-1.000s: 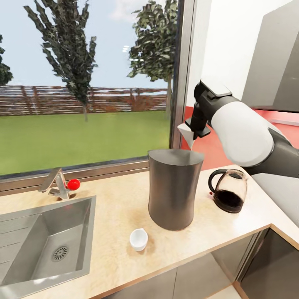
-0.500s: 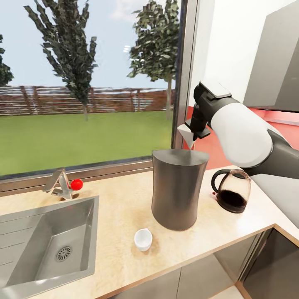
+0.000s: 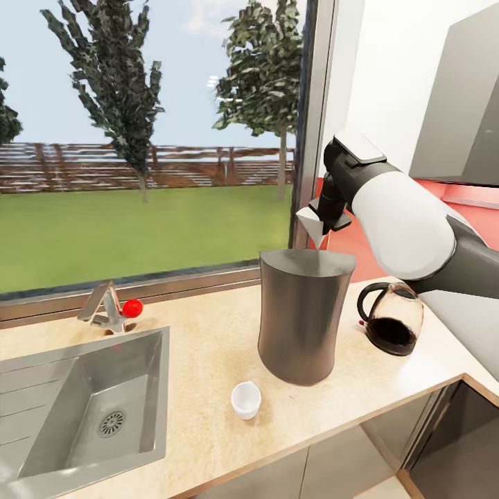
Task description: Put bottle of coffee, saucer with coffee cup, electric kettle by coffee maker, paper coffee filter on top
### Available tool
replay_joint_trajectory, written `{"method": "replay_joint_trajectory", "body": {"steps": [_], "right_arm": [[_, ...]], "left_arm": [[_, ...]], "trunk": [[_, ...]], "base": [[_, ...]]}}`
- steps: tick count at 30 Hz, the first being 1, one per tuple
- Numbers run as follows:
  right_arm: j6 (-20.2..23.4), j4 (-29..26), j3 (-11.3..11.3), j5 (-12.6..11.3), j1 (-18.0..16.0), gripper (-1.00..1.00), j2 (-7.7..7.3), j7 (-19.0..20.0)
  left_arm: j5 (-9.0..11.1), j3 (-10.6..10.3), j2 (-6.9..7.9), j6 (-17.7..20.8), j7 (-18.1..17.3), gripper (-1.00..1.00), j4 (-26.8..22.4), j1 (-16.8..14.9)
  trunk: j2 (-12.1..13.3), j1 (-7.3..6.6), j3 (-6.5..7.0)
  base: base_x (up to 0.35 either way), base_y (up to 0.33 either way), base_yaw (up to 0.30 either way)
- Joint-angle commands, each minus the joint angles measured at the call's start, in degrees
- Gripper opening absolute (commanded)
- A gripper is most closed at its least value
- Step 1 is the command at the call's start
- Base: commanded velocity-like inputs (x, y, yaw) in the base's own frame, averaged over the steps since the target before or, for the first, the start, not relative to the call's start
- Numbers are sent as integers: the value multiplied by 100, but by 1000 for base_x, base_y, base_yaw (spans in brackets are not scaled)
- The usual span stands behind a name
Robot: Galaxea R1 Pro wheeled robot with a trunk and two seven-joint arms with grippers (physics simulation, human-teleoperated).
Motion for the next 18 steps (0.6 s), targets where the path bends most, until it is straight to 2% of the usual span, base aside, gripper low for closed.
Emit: {"method": "replay_joint_trajectory", "body": {"steps": [1,7,18], "right_arm": [[14,-10,29,-58,4,-100,-1,-18],[14,-10,25,-58,7,-100,-8,-18],[14,-10,25,-58,28,-100,-10,-19]], "left_arm": [[-13,10,2,0,14,100,1,1],[-13,10,1,2,8,100,1,1],[-13,10,7,-5,5,100,-2,1]], "trunk": [[-2,2,0],[-2,2,0],[-2,2,0]], "base": [[40,0,0],[139,73,0],[37,4,0]]}}
